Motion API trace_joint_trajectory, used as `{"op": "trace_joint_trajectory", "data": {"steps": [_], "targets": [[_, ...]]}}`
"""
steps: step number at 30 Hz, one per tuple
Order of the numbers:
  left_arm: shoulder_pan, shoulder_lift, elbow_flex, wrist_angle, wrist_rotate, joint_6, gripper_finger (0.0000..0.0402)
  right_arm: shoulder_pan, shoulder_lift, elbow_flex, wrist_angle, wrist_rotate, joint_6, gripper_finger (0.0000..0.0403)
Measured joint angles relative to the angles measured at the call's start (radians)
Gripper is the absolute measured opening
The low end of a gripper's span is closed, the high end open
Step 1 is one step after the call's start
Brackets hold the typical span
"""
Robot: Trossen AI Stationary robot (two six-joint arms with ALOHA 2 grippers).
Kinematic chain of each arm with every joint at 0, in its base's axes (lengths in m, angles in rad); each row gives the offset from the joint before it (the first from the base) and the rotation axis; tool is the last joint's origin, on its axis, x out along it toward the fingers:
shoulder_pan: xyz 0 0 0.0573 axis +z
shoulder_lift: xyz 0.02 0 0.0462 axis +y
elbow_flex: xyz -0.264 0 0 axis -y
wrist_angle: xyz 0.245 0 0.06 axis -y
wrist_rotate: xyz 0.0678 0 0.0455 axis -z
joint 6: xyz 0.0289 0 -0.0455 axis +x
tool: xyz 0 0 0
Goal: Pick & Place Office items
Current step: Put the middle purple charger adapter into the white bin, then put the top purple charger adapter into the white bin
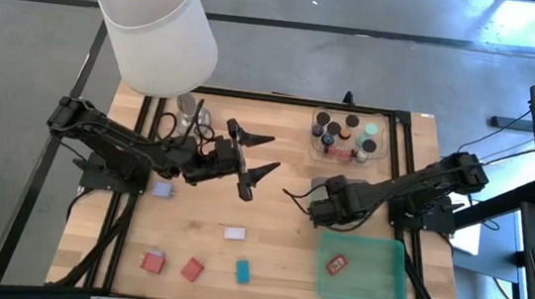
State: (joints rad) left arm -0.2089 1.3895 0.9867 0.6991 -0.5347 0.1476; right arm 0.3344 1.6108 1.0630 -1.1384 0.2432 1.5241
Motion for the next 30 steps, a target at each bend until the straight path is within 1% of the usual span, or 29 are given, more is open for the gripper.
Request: {"op": "trace_joint_trajectory", "data": {"steps": [3,8,10,12,15,16,19,22,24,27,29,30], "targets": [[0.0,0.0,0.0,0.0,0.0,-0.032,0.0283,0.0,0.0,0.0,0.02,0.003,-0.047,0.0203],[0.0,0.0,0.0,-0.021,-0.012,-0.032,0.0283,0.0,-0.003,0.0,0.027,0.003,-0.088,0.0239],[0.0,0.0,0.0,-0.078,-0.044,-0.049,0.0283,0.0,-0.014,0.001,0.026,0.003,-0.095,0.0252],[0.0,0.0,0.0,-0.17,-0.058,-0.103,0.0283,0.0,-0.029,0.009,0.018,0.003,-0.096,0.0265],[0.002,0.0,0.0,-0.349,-0.015,-0.244,0.0283,-0.006,-0.054,0.034,0.0,0.007,-0.112,0.0279],[0.004,0.0,0.0,-0.419,0.01,-0.309,0.0283,-0.008,-0.062,0.045,-0.006,0.008,-0.125,0.0283],[0.012,-0.004,0.0,-0.652,0.133,-0.506,0.0283,-0.02,-0.082,0.083,-0.01,0.011,-0.178,0.0291],[0.016,-0.021,0.0,-0.904,0.3,-0.649,0.0283,-0.026,-0.089,0.125,-0.01,0.034,-0.224,0.0293],[0.015,-0.032,0.0,-1.082,0.432,-0.687,0.0283,-0.027,-0.089,0.155,-0.011,0.065,-0.249,0.0293],[0.004,-0.047,0.0,-1.307,0.624,-0.671,0.0283,-0.028,-0.089,0.183,-0.001,0.128,-0.275,0.0293],[-0.013,-0.054,0.0,-1.453,0.692,-0.641,0.0283,-0.028,-0.089,0.196,0.0,0.174,-0.277,0.0293],[-0.024,-0.054,0.0,-1.513,0.7,-0.628,0.0283,-0.028,-0.089,0.201,0.002,0.193,-0.278,0.0293]]}}
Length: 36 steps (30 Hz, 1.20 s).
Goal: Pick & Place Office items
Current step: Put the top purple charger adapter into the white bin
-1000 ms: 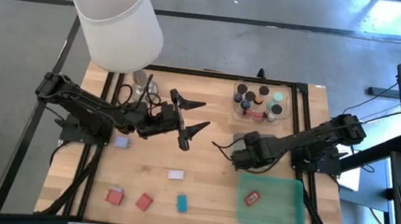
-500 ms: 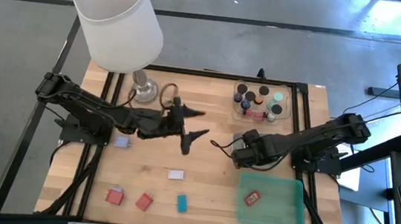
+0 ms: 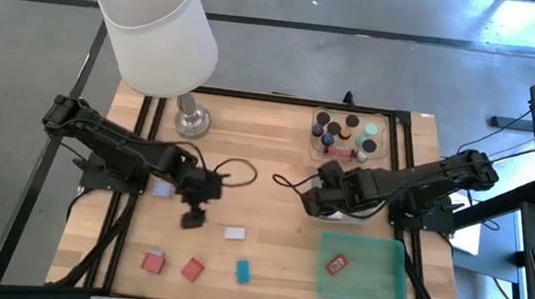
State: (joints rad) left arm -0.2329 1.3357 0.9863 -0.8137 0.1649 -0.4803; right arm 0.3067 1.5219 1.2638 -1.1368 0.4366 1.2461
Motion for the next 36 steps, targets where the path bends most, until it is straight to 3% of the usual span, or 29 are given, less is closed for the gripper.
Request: {"op": "trace_joint_trajectory", "data": {"steps": [4,10,14,21,28,36], "targets": [[-0.04,0.0,0.0,-0.254,-0.046,0.063,0.0283,-0.007,0.0,0.003,-0.001,0.027,-0.005,0.0293],[-0.1,0.0,0.0,-0.472,-0.268,0.099,0.0283,-0.028,0.0,0.003,0.0,0.023,-0.005,0.0293],[-0.121,0.0,0.0,-0.472,-0.339,0.101,0.0283,-0.038,0.0,0.003,0.0,0.02,-0.001,0.0293],[-0.121,0.0,-0.016,-0.459,-0.35,0.078,0.0283,-0.039,0.0,0.003,0.0,0.036,0.0,0.0293],[-0.12,0.001,-0.159,-0.387,-0.287,-0.006,0.0283,-0.04,0.0,0.003,0.003,0.054,-0.004,0.0294],[-0.1,0.001,-0.295,-0.352,-0.284,-0.101,0.0283,-0.064,0.0,0.004,0.026,0.072,-0.064,0.0294]]}}
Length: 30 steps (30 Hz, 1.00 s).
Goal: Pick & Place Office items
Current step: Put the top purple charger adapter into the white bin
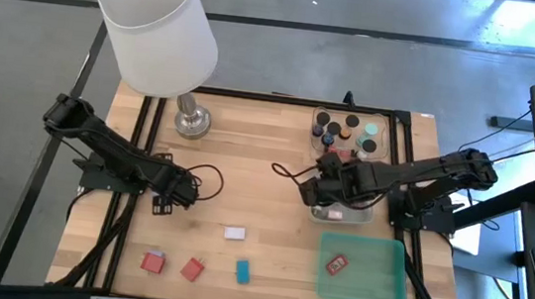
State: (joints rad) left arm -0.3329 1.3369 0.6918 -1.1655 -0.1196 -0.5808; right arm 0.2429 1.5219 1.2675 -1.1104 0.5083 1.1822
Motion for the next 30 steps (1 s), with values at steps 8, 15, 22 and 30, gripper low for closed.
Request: {"op": "trace_joint_trajectory", "data": {"steps": [8,15,22,30], "targets": [[0.004,-0.001,-0.065,0.089,0.0,-0.001,0.0283,-0.03,0.0,0.0,0.064,-0.01,-0.067,0.0294],[0.004,-0.003,-0.138,0.202,0.006,-0.015,0.0283,-0.05,0.001,0.0,0.082,-0.053,-0.095,0.0294],[0.005,-0.004,-0.159,0.215,0.04,-0.047,0.0276,-0.054,0.001,0.0,0.087,-0.054,-0.103,0.0294],[0.004,-0.003,-0.159,0.215,0.058,-0.091,0.0216,-0.055,0.001,0.0,0.09,-0.053,-0.125,0.0294]]}}
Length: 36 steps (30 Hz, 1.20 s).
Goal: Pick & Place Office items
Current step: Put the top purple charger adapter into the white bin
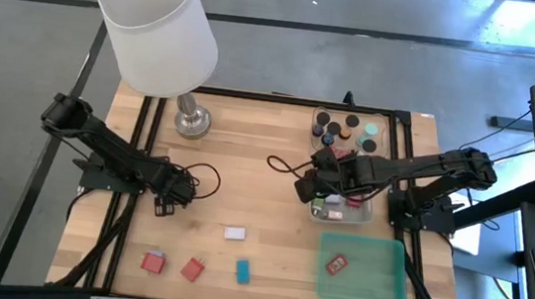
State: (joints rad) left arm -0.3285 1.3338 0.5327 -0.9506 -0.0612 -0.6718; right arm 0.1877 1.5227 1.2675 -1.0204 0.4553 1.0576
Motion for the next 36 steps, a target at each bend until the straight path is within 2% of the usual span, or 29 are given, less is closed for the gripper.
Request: {"op": "trace_joint_trajectory", "data": {"steps": [6,11,14,21,25,28,36], "targets": [[0.0,0.008,0.08,0.028,-0.016,-0.086,0.0216,-0.01,0.0,0.0,0.006,-0.001,0.004,0.0294],[0.011,0.006,0.214,0.109,-0.121,-0.082,0.0215,-0.018,0.0,0.0,0.103,-0.04,-0.014,0.0294],[0.02,0.004,0.316,0.227,-0.223,0.017,0.0215,-0.027,0.0,0.0,0.23,-0.121,-0.085,0.0294],[0.097,0.004,0.57,0.356,-0.452,0.331,0.0215,-0.061,0.0,0.0,0.626,-0.356,-0.278,0.0293],[0.124,0.002,0.721,0.441,-0.483,0.484,0.0214,-0.087,0.0,0.001,0.812,-0.479,-0.292,0.0293],[0.118,0.003,0.806,0.442,-0.483,0.573,0.0214,-0.095,0.0,0.001,0.891,-0.534,-0.292,0.0293],[0.073,0.003,0.907,0.563,-0.582,0.74,0.0214,-0.095,0.0,0.001,1.063,-0.629,-0.354,0.0293]]}}
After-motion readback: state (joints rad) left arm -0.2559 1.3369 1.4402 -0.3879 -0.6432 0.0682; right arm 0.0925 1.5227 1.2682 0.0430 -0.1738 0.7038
